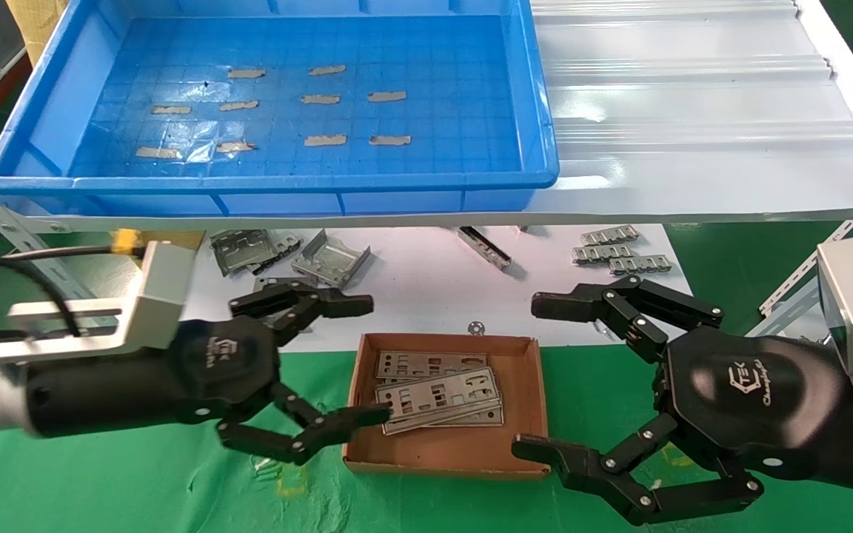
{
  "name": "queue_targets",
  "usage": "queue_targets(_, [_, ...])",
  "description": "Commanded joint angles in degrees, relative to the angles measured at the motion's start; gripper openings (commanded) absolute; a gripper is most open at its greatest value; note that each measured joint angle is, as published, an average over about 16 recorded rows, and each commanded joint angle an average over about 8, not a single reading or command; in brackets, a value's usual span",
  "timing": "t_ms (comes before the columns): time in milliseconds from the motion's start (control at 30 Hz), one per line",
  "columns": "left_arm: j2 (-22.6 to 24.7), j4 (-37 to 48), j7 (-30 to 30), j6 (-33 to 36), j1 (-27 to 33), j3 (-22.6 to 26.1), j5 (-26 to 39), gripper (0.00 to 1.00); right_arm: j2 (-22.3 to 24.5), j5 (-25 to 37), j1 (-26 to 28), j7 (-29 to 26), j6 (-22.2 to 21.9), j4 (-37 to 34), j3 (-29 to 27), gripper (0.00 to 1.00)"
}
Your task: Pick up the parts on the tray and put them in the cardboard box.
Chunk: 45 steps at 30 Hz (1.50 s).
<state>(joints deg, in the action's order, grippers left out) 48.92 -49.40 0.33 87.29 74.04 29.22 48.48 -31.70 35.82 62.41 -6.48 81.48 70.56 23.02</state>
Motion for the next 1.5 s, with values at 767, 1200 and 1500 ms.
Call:
queue_targets(767, [-14.3,-25.0,-11.2,-1.6,-12.8,-13.6,-6.8,1.00,0.0,0.0,0.0,0.0,0.0,0.0,0.0,1.00])
queue_targets(1200, [-14.5,-25.3,-11.3,-1.7,-13.1,-13.8,-7.0,1.00,0.0,0.0,0.0,0.0,0.0,0.0,0.0,1.00])
queue_targets(1500, [-14.2,-24.6,-11.2,-1.7,-12.7,-13.5,-6.8,1.00,0.0,0.0,0.0,0.0,0.0,0.0,0.0,1.00])
